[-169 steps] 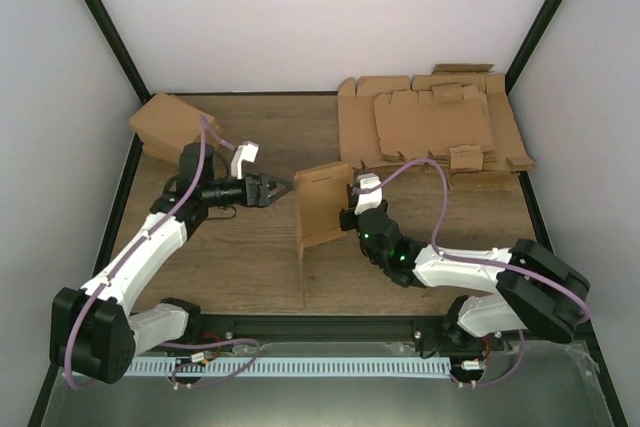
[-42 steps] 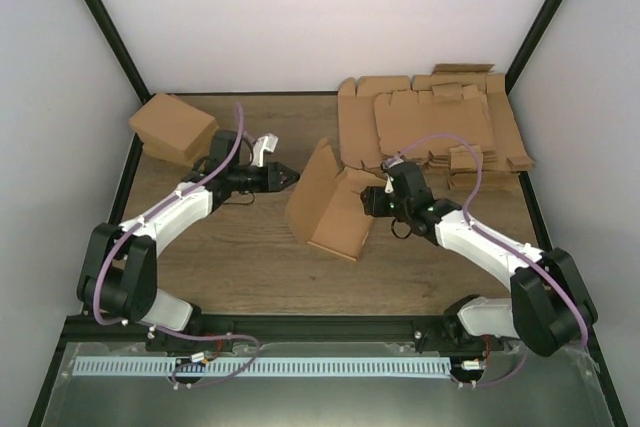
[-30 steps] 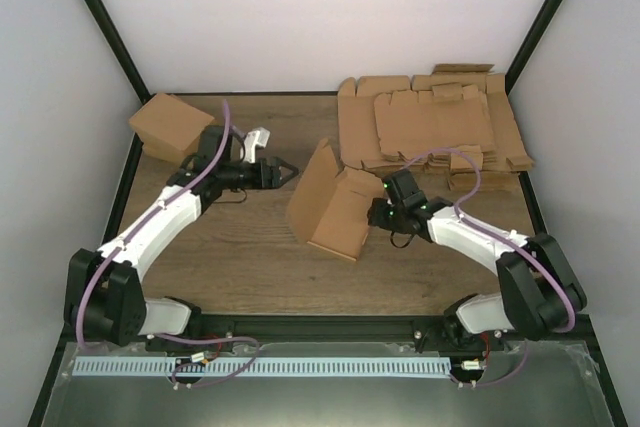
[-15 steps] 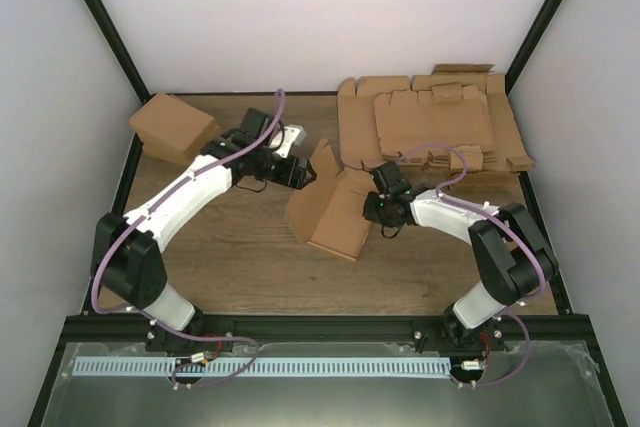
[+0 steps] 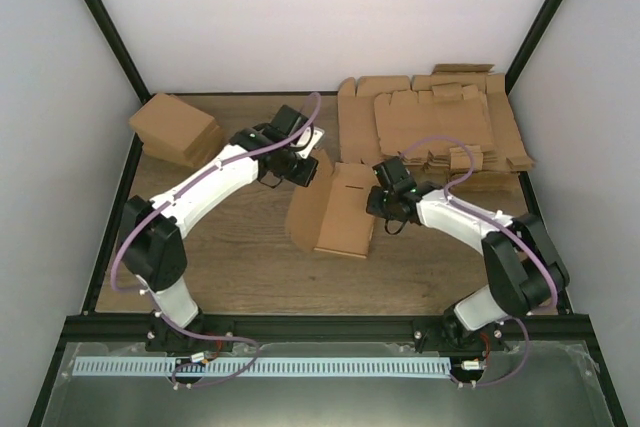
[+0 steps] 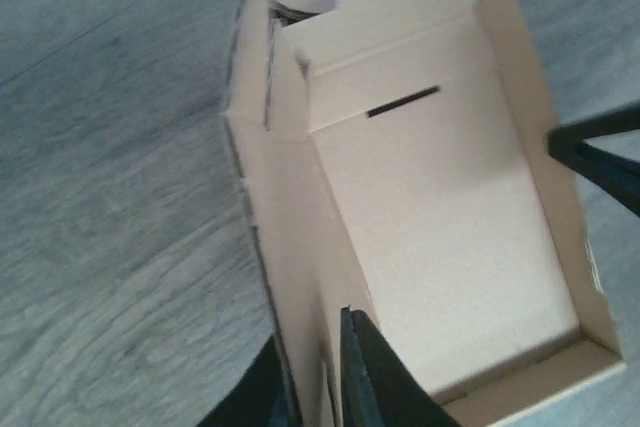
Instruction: Fold the paper box
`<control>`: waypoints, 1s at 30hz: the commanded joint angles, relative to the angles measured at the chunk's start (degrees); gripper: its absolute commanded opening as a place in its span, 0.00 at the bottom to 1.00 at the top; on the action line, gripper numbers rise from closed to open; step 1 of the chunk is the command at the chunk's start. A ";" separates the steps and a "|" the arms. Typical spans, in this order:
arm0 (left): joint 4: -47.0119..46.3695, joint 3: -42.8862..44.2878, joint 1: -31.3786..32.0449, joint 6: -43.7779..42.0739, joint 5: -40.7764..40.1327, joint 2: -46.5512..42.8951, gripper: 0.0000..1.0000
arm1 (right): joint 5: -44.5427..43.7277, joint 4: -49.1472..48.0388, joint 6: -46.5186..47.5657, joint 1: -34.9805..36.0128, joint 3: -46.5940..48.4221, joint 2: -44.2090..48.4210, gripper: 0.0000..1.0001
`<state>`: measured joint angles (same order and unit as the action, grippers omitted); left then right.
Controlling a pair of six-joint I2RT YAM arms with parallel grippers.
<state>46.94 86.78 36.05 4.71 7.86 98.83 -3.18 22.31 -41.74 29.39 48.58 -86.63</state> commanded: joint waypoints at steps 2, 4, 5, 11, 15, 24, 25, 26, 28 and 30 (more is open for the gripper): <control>-1.85 -1.00 0.73 -0.81 -0.99 -3.52 0.04 | -2.50 -1.82 3.70 -0.21 1.17 6.13 0.05; -4.17 -2.92 0.84 -0.93 -0.12 -5.82 0.04 | -1.44 -3.89 6.23 -0.21 0.36 8.67 0.16; -5.34 -3.99 0.86 -0.90 -0.09 -7.18 0.04 | -1.19 -4.73 7.17 -0.25 0.04 9.99 0.22; -15.49 -14.08 1.05 1.23 -1.23 -16.05 0.04 | -0.72 -7.07 12.16 -0.21 -1.12 16.62 0.42; -24.08 -21.53 1.21 4.53 -0.19 -22.42 0.04 | -0.49 -7.24 14.53 -0.29 -1.42 20.64 0.49; -39.91 -40.83 2.78 7.01 -4.19 -39.57 0.04 | 6.24 -0.91 16.32 -3.28 3.87 26.83 0.62; -41.72 -43.08 3.13 7.37 -4.82 -41.71 0.04 | 6.75 -0.48 16.18 -3.36 4.61 27.78 0.66; -43.40 -45.27 3.61 7.72 -5.58 -43.64 0.04 | 7.00 0.18 15.99 -3.37 5.32 28.62 0.69; -47.27 -49.21 4.11 8.47 -6.41 -47.58 0.04 | 7.35 1.15 15.92 -3.37 6.77 30.43 0.74; -51.56 -52.25 4.34 8.96 -7.27 -50.87 0.04 | 7.63 1.85 15.86 -3.37 8.33 31.63 0.80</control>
<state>7.77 39.09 39.72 11.88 3.20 53.08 2.44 21.85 -26.28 26.41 51.75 -58.17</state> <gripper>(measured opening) 0.039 0.753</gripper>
